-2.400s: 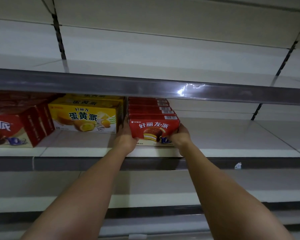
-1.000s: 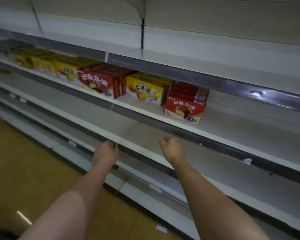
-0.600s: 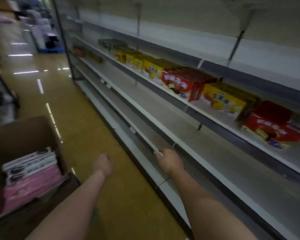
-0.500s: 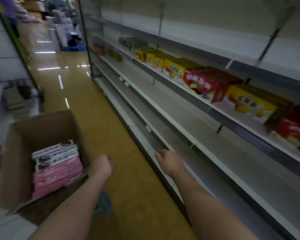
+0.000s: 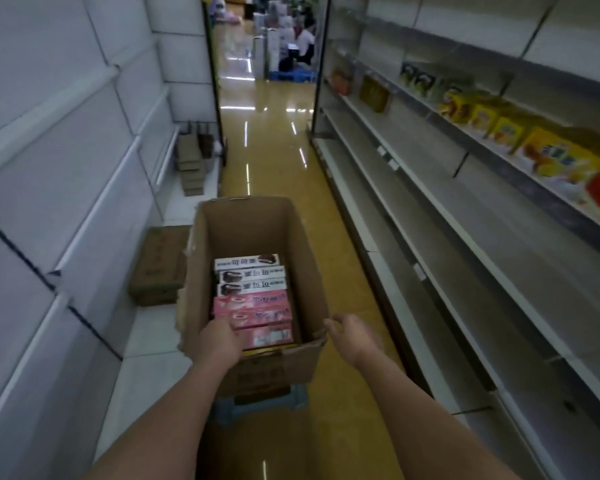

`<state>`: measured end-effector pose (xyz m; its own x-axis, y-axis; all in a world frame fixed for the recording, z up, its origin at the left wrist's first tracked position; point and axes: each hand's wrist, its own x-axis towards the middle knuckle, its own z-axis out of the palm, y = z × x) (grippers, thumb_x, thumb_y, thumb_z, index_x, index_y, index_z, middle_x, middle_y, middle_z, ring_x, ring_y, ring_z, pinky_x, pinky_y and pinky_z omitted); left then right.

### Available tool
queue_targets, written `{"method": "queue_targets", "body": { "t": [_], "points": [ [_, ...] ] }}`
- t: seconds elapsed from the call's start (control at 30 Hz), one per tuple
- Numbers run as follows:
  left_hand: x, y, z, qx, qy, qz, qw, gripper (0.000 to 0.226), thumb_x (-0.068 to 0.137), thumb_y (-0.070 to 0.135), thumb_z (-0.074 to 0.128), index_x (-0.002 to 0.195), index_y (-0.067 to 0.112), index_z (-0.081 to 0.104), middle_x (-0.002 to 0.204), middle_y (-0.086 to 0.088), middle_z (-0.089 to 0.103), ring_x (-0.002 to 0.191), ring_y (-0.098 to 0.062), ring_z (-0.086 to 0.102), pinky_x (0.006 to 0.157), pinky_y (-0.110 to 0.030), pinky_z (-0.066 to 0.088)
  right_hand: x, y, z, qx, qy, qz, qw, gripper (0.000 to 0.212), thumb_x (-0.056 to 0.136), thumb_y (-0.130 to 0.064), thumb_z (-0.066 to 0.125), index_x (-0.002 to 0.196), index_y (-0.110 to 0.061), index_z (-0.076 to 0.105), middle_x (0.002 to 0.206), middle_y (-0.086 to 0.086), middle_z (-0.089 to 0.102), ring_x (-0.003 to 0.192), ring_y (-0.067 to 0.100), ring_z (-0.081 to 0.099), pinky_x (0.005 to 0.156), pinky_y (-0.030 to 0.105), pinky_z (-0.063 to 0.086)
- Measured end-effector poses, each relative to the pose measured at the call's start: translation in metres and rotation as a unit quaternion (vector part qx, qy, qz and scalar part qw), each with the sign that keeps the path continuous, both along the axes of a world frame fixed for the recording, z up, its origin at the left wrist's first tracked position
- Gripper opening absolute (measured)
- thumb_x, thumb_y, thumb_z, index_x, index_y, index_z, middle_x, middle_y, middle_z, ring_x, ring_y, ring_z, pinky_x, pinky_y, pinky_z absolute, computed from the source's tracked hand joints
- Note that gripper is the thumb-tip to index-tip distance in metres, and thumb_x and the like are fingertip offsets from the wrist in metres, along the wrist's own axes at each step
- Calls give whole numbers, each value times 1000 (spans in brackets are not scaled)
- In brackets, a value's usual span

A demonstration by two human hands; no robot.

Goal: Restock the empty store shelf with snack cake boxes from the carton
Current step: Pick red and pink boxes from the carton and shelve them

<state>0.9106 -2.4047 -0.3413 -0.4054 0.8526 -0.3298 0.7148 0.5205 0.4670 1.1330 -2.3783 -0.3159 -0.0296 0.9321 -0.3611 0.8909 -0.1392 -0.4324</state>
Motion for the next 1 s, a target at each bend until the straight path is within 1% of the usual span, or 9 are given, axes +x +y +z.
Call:
{"method": "queue_targets", "body": {
  "t": [0.07, 0.17, 0.27, 0.37, 0.5, 0.6, 0.67, 0.83, 1.0],
  "points": [
    [-12, 3, -11, -8, 4, -3, 1000, 17, 94, 29, 54, 106, 19, 62, 101, 2, 65, 95, -21, 61, 72, -28, 43, -19, 11, -11, -10, 10, 9, 1000, 39, 101, -40, 39, 130, -18, 53, 129, 5, 58, 116, 22, 56, 93, 34, 46],
    [-25, 11, -30, -20, -4, 12, 1000, 12, 94, 27, 57, 102, 19, 61, 101, 4, 62, 92, -18, 58, 74, -28, 42, -39, 32, -27, -26, 17, 18, 999, 41, 100, -41, 41, 132, -18, 51, 128, 5, 59, 115, 21, 57, 95, 36, 47],
    [-35, 24, -51, -31, -8, 27, 999, 14, 94, 27, 57, 105, 19, 60, 101, 1, 62, 88, -16, 55, 72, -28, 42, -55, 56, -46, -38, 4, 41, 998, 38, 100, -43, 41, 126, -19, 55, 119, 3, 63, 106, 19, 60, 87, 32, 50],
    [-39, 40, -72, -55, -29, 24, 998, 23, 93, 25, 57, 114, 14, 59, 112, -4, 62, 100, -22, 60, 79, -31, 49, -62, 80, -68, -52, -20, 92, 994, 38, 100, -42, 40, 124, -17, 56, 120, 4, 63, 106, 20, 59, 81, 30, 47],
    [-48, 58, -100, -103, -55, 13, 993, 36, 91, 28, 58, 123, 13, 54, 120, -10, 57, 107, -27, 59, 87, -36, 50, -66, 110, -100, -120, -19, 119, 986, 33, 99, -39, 44, 119, -17, 58, 117, 4, 63, 97, 19, 58, 71, 27, 42],
    [-57, 71, -122, -153, -72, 9, 986, 43, 89, 31, 58, 128, 16, 49, 124, -13, 56, 113, -31, 55, 94, -38, 47, -73, 129, -126, -168, -30, 140, 975, 36, 97, -36, 48, 126, -14, 54, 124, 6, 60, 108, 22, 58, 84, 30, 47],
    [-60, 79, -135, -201, -74, 19, 977, 52, 87, 33, 61, 133, 17, 44, 131, -15, 49, 118, -33, 51, 98, -39, 44, -79, 137, -141, -197, -23, 145, 969, 37, 97, -34, 49, 129, -17, 54, 128, 7, 60, 113, 23, 57, 92, 33, 47],
    [-59, 92, -170, -292, -88, 34, 952, 75, 89, 32, 64, 147, 12, 22, 146, -17, 27, 127, -33, 45, 103, -35, 39, -89, 144, -175, -297, 13, 99, 950, 38, 98, -42, 46, 129, -22, 56, 129, 6, 58, 113, 23, 56, 89, 31, 44],
    [-55, 105, -198, -318, -110, 69, 939, 84, 89, 28, 64, 149, 8, 9, 152, -16, 11, 132, -32, 38, 104, -32, 36, -89, 144, -213, -363, -22, 66, 929, 36, 96, -19, 51, 132, -16, 53, 127, 10, 58, 113, 25, 57, 98, 36, 48]
  ]
}}
